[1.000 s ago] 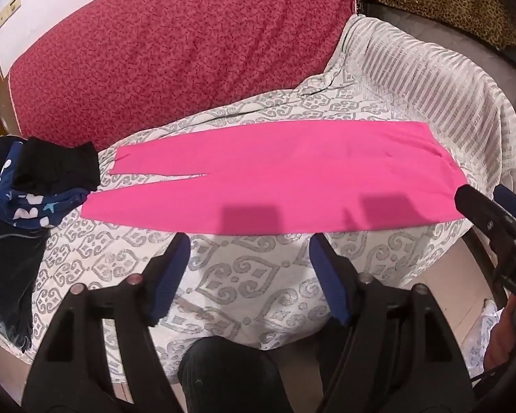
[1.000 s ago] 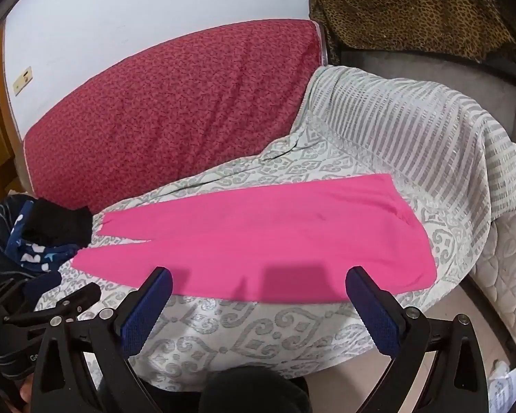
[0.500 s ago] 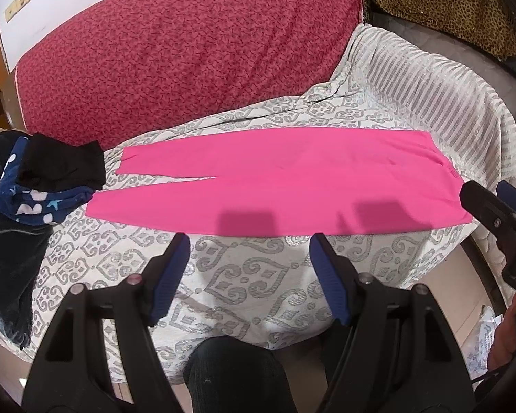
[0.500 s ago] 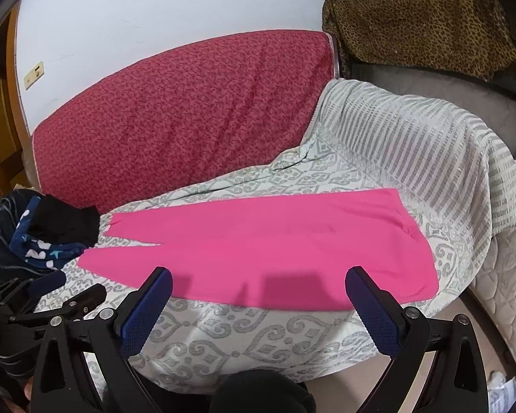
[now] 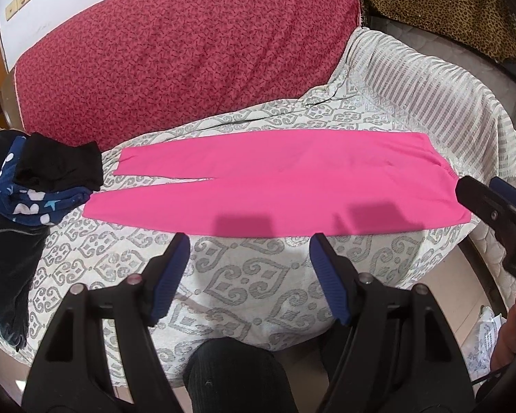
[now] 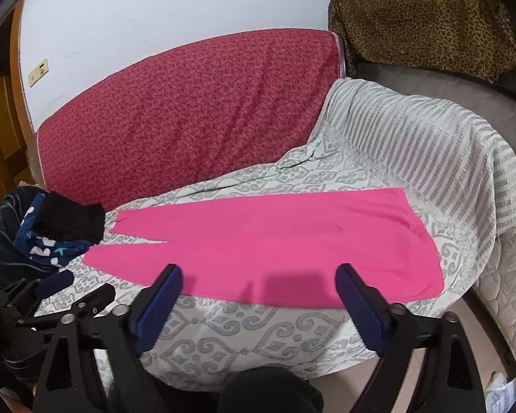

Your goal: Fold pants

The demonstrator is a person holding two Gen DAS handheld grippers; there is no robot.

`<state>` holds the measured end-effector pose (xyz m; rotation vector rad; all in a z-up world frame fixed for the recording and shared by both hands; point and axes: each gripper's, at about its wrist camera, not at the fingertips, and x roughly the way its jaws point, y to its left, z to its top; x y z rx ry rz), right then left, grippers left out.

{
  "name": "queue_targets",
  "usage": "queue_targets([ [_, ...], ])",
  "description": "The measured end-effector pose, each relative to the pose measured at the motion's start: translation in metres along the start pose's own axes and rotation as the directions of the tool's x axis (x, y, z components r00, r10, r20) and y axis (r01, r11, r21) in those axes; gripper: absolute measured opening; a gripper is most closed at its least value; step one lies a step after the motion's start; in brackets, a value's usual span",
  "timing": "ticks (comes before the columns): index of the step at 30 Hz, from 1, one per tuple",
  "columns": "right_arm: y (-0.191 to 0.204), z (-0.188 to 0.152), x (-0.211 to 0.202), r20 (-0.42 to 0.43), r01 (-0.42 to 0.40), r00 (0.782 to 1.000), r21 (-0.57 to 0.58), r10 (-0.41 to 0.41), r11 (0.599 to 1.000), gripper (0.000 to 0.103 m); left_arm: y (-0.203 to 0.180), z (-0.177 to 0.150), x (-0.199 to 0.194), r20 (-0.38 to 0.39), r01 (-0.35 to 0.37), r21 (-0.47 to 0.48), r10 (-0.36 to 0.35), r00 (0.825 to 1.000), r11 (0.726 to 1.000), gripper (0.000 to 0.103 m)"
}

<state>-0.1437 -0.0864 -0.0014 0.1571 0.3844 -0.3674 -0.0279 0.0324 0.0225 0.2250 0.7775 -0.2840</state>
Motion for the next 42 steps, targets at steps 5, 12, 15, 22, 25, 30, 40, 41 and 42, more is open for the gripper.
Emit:
queue_targets([
  [5, 0.0, -0.002, 0.004, -0.02, -0.007, 1.0, 0.012, 0.008, 1.0, 0.077, 0.004, -0.003, 0.003, -0.002, 0.006, -0.004, -0.006, 1.0, 1.0, 0.072],
  [12, 0.0, -0.004, 0.007, -0.035, -0.012, 0.999, 0.02, 0.013, 1.0, 0.07, 0.008, -0.007, 0.006, -0.006, 0.015, -0.016, -0.015, 1.0, 1.0, 0.072],
  [15, 0.001, -0.005, 0.008, -0.039, -0.012, 0.999, 0.021, 0.013, 1.0, 0.07, 0.009, -0.008, 0.008, -0.01, 0.017, -0.018, -0.018, 1.0, 1.0, 0.072],
  [22, 0.001, -0.006, 0.013, -0.054, -0.018, 0.998, 0.029, 0.019, 0.999, 0.069, 0.012, -0.01, 0.012, -0.018, 0.02, -0.024, -0.02, 1.0, 1.0, 0.072],
  [25, 0.001, -0.007, 0.015, -0.061, -0.02, 0.998, 0.033, 0.022, 0.999, 0.069, 0.014, -0.011, 0.014, -0.023, 0.022, -0.031, -0.023, 0.999, 0.999, 0.072],
  [30, 0.003, -0.008, 0.017, -0.069, -0.017, 0.997, 0.037, 0.019, 0.999, 0.069, 0.015, -0.012, 0.017, -0.03, 0.022, -0.035, -0.023, 0.999, 0.999, 0.072],
  [40, 0.001, -0.009, 0.022, -0.089, -0.015, 0.996, 0.044, 0.019, 0.999, 0.069, 0.015, -0.011, 0.018, -0.027, 0.021, -0.034, -0.022, 0.999, 0.999, 0.072],
  [41, 0.001, -0.009, 0.022, -0.09, -0.016, 0.996, 0.045, 0.02, 0.999, 0.069, 0.015, -0.011, 0.019, -0.027, 0.02, -0.034, -0.021, 0.999, 0.999, 0.072],
  [42, 0.001, -0.009, 0.023, -0.093, -0.017, 0.995, 0.047, 0.022, 0.999, 0.069, 0.016, -0.011, 0.02, -0.029, 0.02, -0.034, -0.021, 0.999, 0.999, 0.072],
])
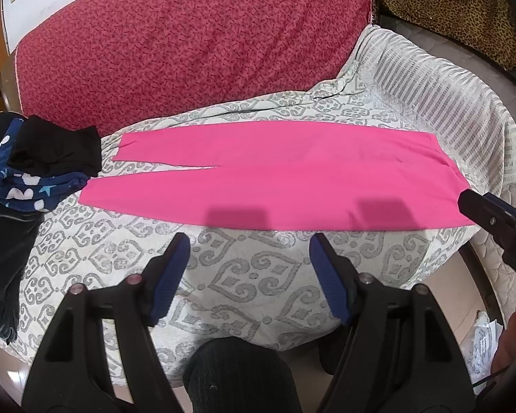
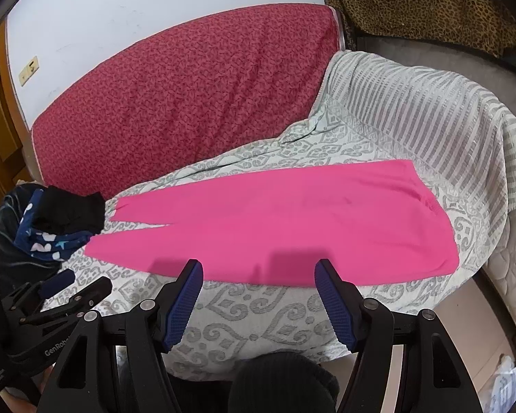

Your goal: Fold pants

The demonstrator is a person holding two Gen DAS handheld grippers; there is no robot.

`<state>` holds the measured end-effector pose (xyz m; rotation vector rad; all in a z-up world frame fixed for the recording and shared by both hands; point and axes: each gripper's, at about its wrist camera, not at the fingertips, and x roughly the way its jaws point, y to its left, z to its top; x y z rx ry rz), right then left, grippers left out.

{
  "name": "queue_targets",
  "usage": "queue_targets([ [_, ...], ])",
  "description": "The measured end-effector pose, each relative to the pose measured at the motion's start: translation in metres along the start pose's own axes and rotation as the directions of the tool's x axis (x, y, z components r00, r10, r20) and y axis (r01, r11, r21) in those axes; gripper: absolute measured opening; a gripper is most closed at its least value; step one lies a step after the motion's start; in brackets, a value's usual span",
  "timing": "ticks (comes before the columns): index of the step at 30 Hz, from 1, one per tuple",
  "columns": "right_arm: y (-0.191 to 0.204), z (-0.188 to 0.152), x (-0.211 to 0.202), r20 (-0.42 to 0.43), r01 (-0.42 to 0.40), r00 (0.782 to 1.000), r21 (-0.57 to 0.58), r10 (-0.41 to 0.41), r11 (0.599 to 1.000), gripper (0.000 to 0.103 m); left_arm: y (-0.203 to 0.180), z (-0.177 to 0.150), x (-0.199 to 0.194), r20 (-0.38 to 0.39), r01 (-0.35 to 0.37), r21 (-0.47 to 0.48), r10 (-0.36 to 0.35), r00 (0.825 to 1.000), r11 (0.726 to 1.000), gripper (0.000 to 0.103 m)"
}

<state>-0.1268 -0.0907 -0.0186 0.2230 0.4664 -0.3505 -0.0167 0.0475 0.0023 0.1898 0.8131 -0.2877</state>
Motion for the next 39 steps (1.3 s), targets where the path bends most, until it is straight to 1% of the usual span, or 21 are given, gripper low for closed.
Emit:
queue_targets([
  [8, -0.008, -0.001, 0.009, -0.041, -0.017, 0.999, 0.026, 0.018, 1.0, 0.069, 0.004, -0.001, 0.009, -0.017, -0.003, 0.0, 0.003, 1.0, 1.0, 0.072],
  [11, -0.026, -0.004, 0.019, -0.088, -0.057, 0.994, 0.095, 0.065, 0.994, 0.069, 0.018, -0.002, 0.019, -0.04, -0.023, -0.022, 0.022, 0.999, 0.999, 0.072],
  [12, -0.039, -0.006, 0.025, -0.108, -0.073, 0.99, 0.145, 0.089, 0.987, 0.069, 0.024, -0.003, 0.023, -0.052, -0.028, -0.036, 0.026, 0.998, 0.999, 0.072],
  [13, -0.047, -0.008, 0.028, -0.119, -0.081, 0.987, 0.178, 0.103, 0.981, 0.069, 0.036, -0.004, 0.03, -0.07, -0.02, -0.066, 0.015, 0.997, 0.998, 0.072],
  [15, -0.07, -0.014, 0.038, -0.151, -0.096, 0.978, 0.27, 0.141, 0.958, 0.069, 0.055, -0.007, 0.038, -0.1, 0.006, -0.126, -0.018, 0.995, 0.992, 0.072],
  [16, -0.083, -0.018, 0.043, -0.163, -0.112, 0.971, 0.326, 0.172, 0.939, 0.069, 0.068, -0.008, 0.043, -0.114, 0.022, -0.17, -0.042, 0.993, 0.985, 0.072],
  [17, -0.098, -0.023, 0.048, -0.168, -0.128, 0.964, 0.384, 0.206, 0.914, 0.069, 0.074, -0.01, 0.046, -0.12, 0.023, -0.194, -0.047, 0.992, 0.981, 0.072],
  [19, -0.119, -0.029, 0.055, -0.162, -0.146, 0.955, 0.474, 0.249, 0.868, 0.069, 0.09, -0.013, 0.053, -0.136, 0.006, -0.24, -0.039, 0.99, 0.971, 0.072],
  [20, -0.129, -0.031, 0.058, -0.157, -0.148, 0.952, 0.51, 0.261, 0.847, 0.069, 0.095, -0.014, 0.056, -0.141, -0.003, -0.248, -0.033, 0.989, 0.969, 0.072],
  [22, -0.149, -0.036, 0.064, -0.146, -0.145, 0.95, 0.58, 0.277, 0.802, 0.069, 0.104, -0.016, 0.064, -0.155, -0.026, -0.261, -0.015, 0.988, 0.965, 0.072],
  [24, -0.163, -0.04, 0.07, -0.141, -0.134, 0.95, 0.622, 0.278, 0.772, 0.069, 0.112, -0.016, 0.07, -0.166, -0.039, -0.27, -0.007, 0.986, 0.962, 0.072],
  [27, -0.176, -0.043, 0.08, -0.143, -0.114, 0.952, 0.653, 0.27, 0.749, 0.069, 0.122, -0.016, 0.083, -0.185, -0.05, -0.291, -0.005, 0.983, 0.955, 0.072],
  [31, -0.18, -0.044, 0.098, -0.15, -0.098, 0.951, 0.683, 0.269, 0.724, 0.069, 0.132, -0.013, 0.101, -0.201, -0.054, -0.306, -0.009, 0.98, 0.95, 0.072],
  [36, -0.191, -0.045, 0.12, -0.152, -0.067, 0.954, 0.73, 0.257, 0.68, 0.069, 0.145, -0.012, 0.12, -0.224, -0.058, -0.326, -0.018, 0.974, 0.943, 0.072],
  [39, -0.195, -0.046, 0.126, -0.13, -0.069, 0.959, 0.753, 0.251, 0.654, 0.071, 0.157, -0.015, 0.133, -0.241, -0.067, -0.351, -0.021, 0.97, 0.934, 0.072],
])
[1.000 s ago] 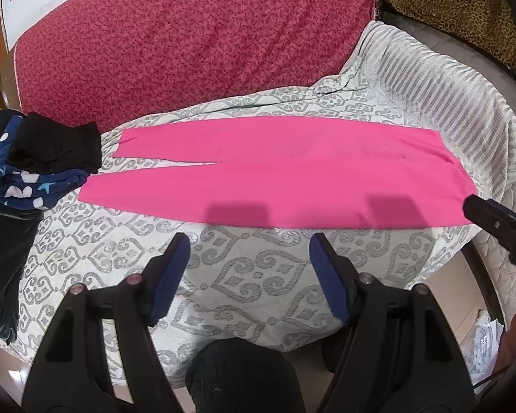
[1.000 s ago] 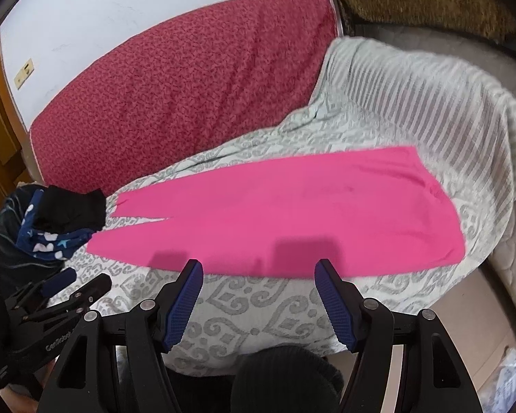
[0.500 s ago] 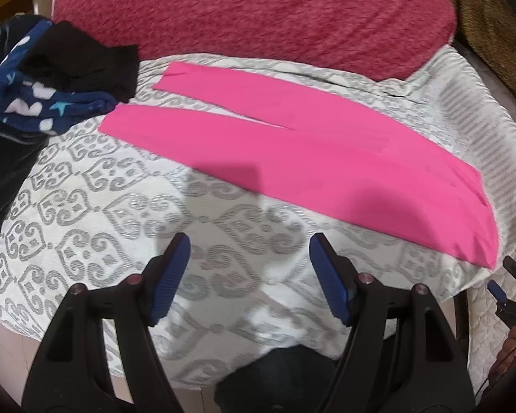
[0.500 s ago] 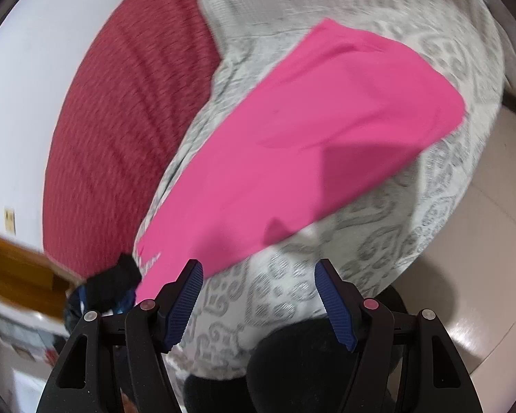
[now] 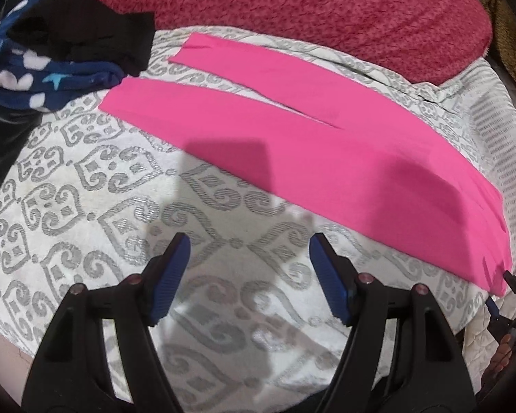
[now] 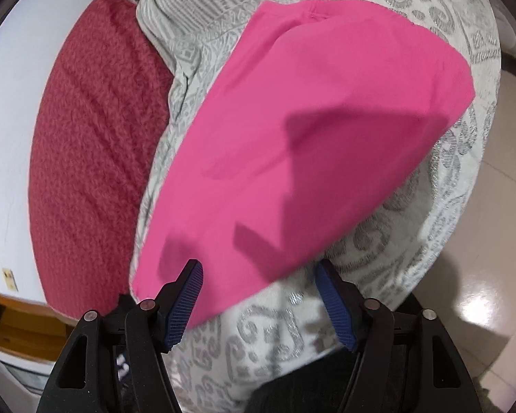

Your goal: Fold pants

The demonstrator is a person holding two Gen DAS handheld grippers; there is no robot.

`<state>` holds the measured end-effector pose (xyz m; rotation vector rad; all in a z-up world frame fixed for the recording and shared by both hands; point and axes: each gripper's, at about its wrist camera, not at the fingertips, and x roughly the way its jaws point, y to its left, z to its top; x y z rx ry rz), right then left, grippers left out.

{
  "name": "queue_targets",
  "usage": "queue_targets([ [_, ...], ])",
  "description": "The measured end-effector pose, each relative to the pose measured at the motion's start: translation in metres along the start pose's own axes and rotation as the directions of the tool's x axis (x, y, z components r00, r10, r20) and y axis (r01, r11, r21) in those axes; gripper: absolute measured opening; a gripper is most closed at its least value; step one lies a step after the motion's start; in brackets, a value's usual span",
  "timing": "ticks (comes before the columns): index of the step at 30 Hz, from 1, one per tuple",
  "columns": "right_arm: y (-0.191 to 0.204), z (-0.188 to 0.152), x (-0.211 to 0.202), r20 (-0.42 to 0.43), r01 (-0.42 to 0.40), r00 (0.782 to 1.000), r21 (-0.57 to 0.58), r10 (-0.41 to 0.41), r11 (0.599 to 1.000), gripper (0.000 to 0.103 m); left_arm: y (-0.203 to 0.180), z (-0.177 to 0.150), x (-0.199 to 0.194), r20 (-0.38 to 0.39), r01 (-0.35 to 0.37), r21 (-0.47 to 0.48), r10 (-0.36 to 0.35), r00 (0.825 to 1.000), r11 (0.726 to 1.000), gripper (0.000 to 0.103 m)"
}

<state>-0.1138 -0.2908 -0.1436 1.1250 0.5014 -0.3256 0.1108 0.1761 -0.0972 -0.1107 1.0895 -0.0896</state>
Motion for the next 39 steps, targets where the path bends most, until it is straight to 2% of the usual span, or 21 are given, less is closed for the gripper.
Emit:
queue_targets([
  [3, 0.007, 0.003, -0.003, 0.048, 0.022, 0.999, -0.031, -0.021, 0.999, 0.071, 0.009, 0.004, 0.011, -0.013, 0.017, -0.038, -0.017, 1.0, 0.999, 0.072],
  [6, 0.016, 0.006, -0.002, 0.091, 0.045, 0.995, -0.082, -0.037, 0.996, 0.071, 0.022, 0.009, 0.025, -0.039, 0.076, -0.109, -0.081, 0.996, 0.991, 0.072],
  [8, 0.015, 0.008, 0.002, 0.095, 0.046, 0.995, -0.072, -0.039, 0.996, 0.071, 0.031, 0.014, 0.038, -0.062, 0.11, -0.171, -0.122, 0.991, 0.979, 0.072],
  [12, 0.019, 0.007, 0.004, 0.116, 0.062, 0.992, -0.093, -0.051, 0.994, 0.071, 0.043, 0.027, 0.061, -0.067, 0.208, -0.308, -0.239, 0.969, 0.928, 0.072],
  [17, 0.021, 0.005, 0.005, 0.128, 0.071, 0.99, -0.099, -0.058, 0.993, 0.071, 0.044, 0.051, 0.082, -0.042, 0.229, -0.394, -0.266, 0.963, 0.89, 0.072],
  [18, 0.022, 0.005, 0.005, 0.128, 0.068, 0.99, -0.094, -0.056, 0.993, 0.07, 0.045, 0.055, 0.084, -0.04, 0.224, -0.407, -0.262, 0.964, 0.886, 0.07],
  [20, 0.02, 0.008, 0.004, 0.132, 0.064, 0.99, -0.087, -0.052, 0.994, 0.069, 0.046, 0.062, 0.088, -0.037, 0.211, -0.432, -0.251, 0.967, 0.877, 0.058],
  [21, 0.019, 0.01, 0.003, 0.139, 0.061, 0.989, -0.085, -0.049, 0.995, 0.067, 0.048, 0.065, 0.091, -0.038, 0.21, -0.439, -0.252, 0.967, 0.873, 0.044],
  [22, 0.018, 0.014, 0.002, 0.149, 0.063, 0.988, -0.08, -0.051, 0.995, 0.065, 0.05, 0.067, 0.097, -0.046, 0.208, -0.45, -0.254, 0.966, 0.869, 0.028],
  [23, 0.014, 0.016, 0.0, 0.158, 0.065, 0.986, -0.077, -0.052, 0.995, 0.06, 0.051, 0.068, 0.101, -0.049, 0.204, -0.459, -0.254, 0.966, 0.865, 0.022],
  [24, 0.011, 0.019, -0.001, 0.166, 0.071, 0.984, -0.07, -0.059, 0.995, 0.051, 0.053, 0.069, 0.104, -0.052, 0.2, -0.47, -0.253, 0.966, 0.86, 0.011],
  [25, 0.009, 0.022, -0.001, 0.166, 0.081, 0.984, -0.059, -0.07, 0.995, 0.043, 0.057, 0.068, 0.106, -0.052, 0.202, -0.48, -0.258, 0.965, 0.853, 0.008],
  [26, 0.008, 0.023, -0.002, 0.169, 0.09, 0.983, -0.058, -0.079, 0.994, 0.021, 0.059, 0.067, 0.105, -0.047, 0.21, -0.484, -0.265, 0.963, 0.849, 0.008],
  [27, 0.007, 0.024, -0.003, 0.164, 0.09, 0.983, -0.064, -0.079, 0.994, 0.008, 0.061, 0.065, 0.102, -0.038, 0.216, -0.485, -0.267, 0.963, 0.847, 0.005],
  [31, -0.001, 0.023, -0.008, 0.147, 0.07, 0.987, -0.035, -0.064, 0.997, 0.007, 0.061, 0.061, 0.085, 0.002, 0.223, -0.466, -0.251, 0.968, 0.856, 0.005],
  [39, 0.014, 0.022, -0.027, 0.182, 0.051, 0.983, -0.097, -0.032, 0.994, 0.006, 0.055, 0.072, 0.059, 0.041, 0.23, -0.418, -0.234, 0.971, 0.879, 0.005],
])
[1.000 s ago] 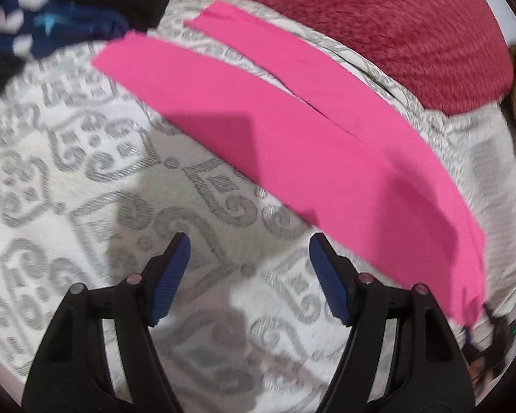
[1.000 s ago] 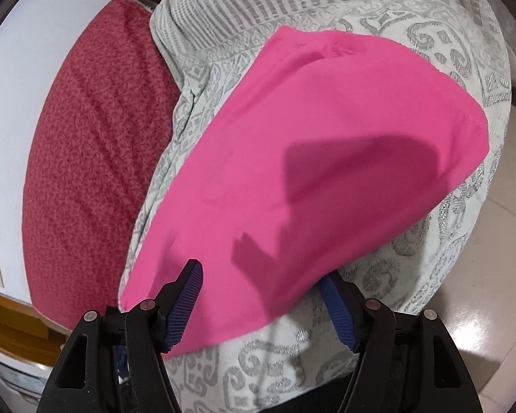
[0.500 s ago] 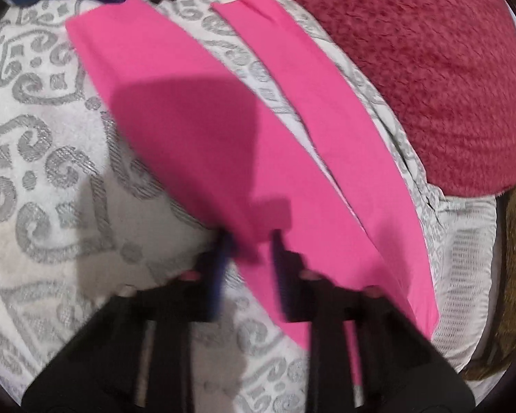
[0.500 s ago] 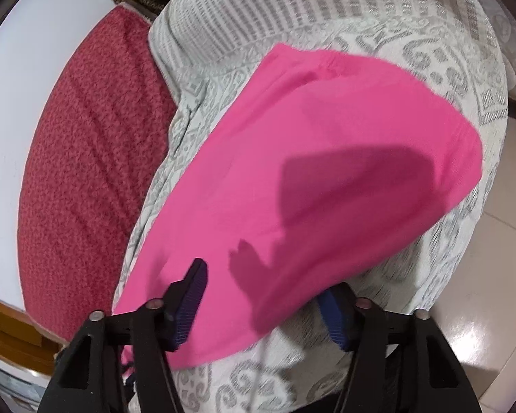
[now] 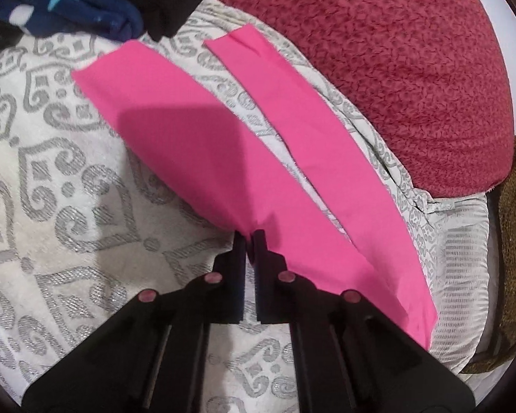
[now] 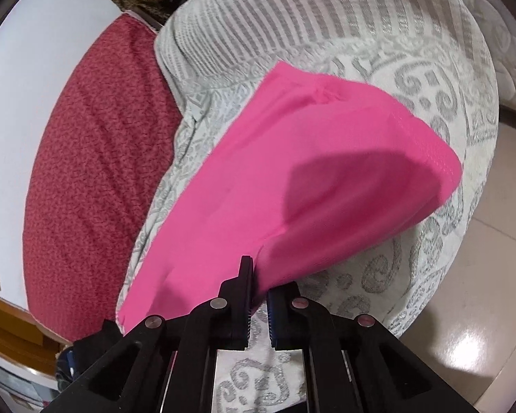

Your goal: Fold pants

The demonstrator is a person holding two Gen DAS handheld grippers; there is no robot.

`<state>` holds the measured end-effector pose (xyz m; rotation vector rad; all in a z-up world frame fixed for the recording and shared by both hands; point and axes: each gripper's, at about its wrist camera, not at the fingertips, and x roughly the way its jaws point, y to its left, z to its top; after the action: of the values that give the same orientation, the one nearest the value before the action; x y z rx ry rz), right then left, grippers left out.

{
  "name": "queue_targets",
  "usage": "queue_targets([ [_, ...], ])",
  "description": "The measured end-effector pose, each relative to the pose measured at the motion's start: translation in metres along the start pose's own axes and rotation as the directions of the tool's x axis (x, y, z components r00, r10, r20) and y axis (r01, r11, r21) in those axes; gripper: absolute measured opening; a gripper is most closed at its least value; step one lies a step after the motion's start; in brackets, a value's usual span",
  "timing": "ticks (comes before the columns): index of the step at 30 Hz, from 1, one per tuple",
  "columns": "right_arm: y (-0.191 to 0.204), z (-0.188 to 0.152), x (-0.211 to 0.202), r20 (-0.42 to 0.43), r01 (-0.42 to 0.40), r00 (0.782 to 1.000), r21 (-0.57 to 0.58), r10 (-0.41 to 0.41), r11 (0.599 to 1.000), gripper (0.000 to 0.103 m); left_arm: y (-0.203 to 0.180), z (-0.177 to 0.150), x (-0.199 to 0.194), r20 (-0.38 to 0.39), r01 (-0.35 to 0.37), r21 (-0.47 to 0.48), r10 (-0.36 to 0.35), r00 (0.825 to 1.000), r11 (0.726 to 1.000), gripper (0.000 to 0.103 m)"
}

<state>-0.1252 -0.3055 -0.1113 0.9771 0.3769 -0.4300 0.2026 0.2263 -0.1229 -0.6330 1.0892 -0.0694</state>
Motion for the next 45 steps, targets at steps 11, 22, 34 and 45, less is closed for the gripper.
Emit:
queue_targets([
  [11, -0.02, -0.002, 0.011, -0.078, 0.03, 0.997, 0.069, -0.024, 0.997, 0.027, 0.033, -0.002, 0.014, -0.017, -0.041, -0.122, 0.039, 0.999, 0.992, 0.073],
  [22, -0.001, 0.005, -0.007, 0.043, 0.016, 0.999, -0.015, -0.015, 1.0, 0.003, 0.036, 0.028, 0.009, 0.057, -0.022, -0.152, 0.031, 0.998, 0.988, 0.002],
  [34, 0.055, 0.047, -0.023, 0.125, 0.0, 0.992, -0.134, 0.017, 0.991, 0.003, -0.043, 0.07, -0.028, 0.117, -0.047, 0.046, 0.041, 0.992, 0.998, 0.002],
  [45, 0.106, 0.138, 0.07, 0.042, 0.165, 0.986, -0.231, -0.16, 0.959, 0.005, -0.117, 0.141, 0.049, 0.007, -0.251, 0.121, 0.252, 0.968, 0.96, 0.003],
])
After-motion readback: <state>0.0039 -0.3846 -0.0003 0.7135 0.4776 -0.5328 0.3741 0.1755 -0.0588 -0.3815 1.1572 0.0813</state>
